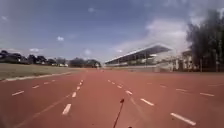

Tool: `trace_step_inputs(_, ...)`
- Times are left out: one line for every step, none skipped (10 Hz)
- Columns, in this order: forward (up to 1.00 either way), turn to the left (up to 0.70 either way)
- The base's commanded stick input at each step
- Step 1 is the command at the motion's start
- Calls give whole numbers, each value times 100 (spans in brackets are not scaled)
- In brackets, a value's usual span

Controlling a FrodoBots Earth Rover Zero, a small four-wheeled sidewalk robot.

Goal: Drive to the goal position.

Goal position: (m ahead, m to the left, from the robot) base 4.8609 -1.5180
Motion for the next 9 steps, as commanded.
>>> trace_step_inputs(70, 0)
trace_step_inputs(70, 0)
trace_step_inputs(70, 0)
trace_step_inputs(70, 0)
trace_step_inputs(70, 0)
trace_step_inputs(70, 0)
trace_step_inputs(70, 0)
trace_step_inputs(70, 0)
trace_step_inputs(70, 0)
